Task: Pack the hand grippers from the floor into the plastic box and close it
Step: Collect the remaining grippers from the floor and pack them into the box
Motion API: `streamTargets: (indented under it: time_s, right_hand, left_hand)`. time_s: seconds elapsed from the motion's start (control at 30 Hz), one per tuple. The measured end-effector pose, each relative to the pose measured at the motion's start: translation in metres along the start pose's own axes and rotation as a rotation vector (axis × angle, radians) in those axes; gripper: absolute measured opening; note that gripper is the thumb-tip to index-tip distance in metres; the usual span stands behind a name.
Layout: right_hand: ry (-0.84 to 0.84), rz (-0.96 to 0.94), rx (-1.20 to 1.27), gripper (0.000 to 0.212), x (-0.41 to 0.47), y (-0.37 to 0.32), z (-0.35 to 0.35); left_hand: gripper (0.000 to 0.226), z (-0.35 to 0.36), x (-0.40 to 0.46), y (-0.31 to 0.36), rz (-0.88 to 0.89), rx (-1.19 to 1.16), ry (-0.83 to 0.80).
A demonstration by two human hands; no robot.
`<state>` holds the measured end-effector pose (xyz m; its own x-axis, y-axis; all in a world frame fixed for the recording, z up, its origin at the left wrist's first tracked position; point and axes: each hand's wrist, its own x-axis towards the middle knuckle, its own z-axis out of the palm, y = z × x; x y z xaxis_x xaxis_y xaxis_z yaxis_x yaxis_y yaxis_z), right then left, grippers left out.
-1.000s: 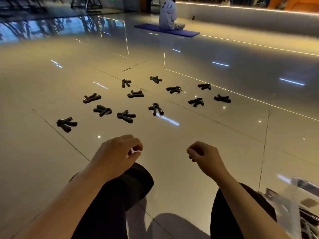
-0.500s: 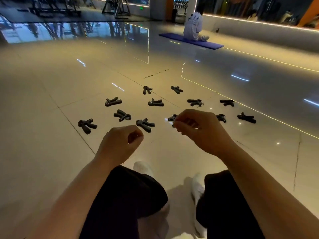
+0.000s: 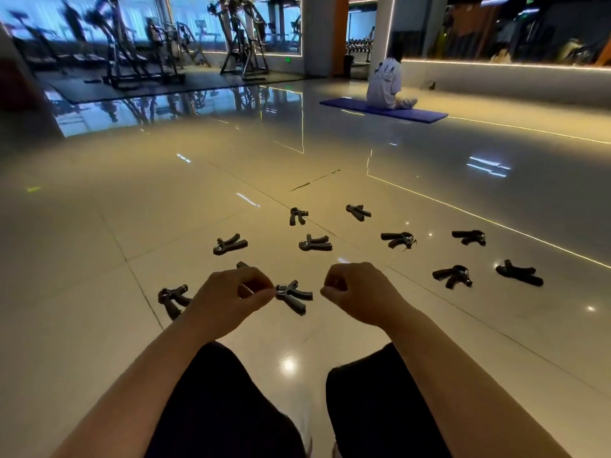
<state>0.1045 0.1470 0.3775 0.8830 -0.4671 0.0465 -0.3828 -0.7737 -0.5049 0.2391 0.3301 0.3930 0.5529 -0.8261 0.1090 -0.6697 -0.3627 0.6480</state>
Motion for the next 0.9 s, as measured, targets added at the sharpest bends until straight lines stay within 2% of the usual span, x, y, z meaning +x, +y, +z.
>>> streamTargets:
  time_s: [0.1, 0.17, 0.27, 0.33, 0.37, 0.6, 0.77, 0.9]
  right_hand:
    - [-0.122, -0.051, -0.079, 0.022, 0.034, 0.007, 0.001]
    - [-0.181, -0.09, -0.148, 0.022, 0.059, 0.013, 0.006]
    - [-0.329, -0.14, -0.261, 0.024, 0.098, 0.017, 0.017]
    - [-0.407, -0.159, -0.308, 0.025, 0.125, 0.019, 0.022]
    - [-0.427, -0.163, -0.317, 0.026, 0.138, 0.02, 0.025]
    - [-0.593, -0.131, -0.388, 0.032, 0.213, 0.037, 0.046]
    - [-0.685, -0.12, -0.483, 0.037, 0.258, 0.046, 0.08]
    - [-0.786, -0.097, -0.609, 0.031, 0.291, 0.059, 0.126]
  left_hand:
    - [0.006, -0.011, 0.032, 0.003, 0.035, -0.116, -0.097]
    - [0.008, -0.01, 0.053, -0.007, 0.039, -0.106, -0.08]
    - [0.003, 0.001, 0.08, -0.033, 0.017, 0.141, -0.101]
    - [0.013, 0.003, 0.099, -0.055, 0.047, 0.432, -0.182]
    - [0.016, 0.0, 0.108, -0.066, 0.043, 0.506, -0.197]
    - [0.029, -0.006, 0.155, -0.164, -0.124, 0.689, -0.255]
    - [0.032, 0.026, 0.161, -0.249, -0.369, 0.622, -0.327]
    - [0.034, 0.059, 0.163, -0.309, -0.524, 0.516, -0.341]
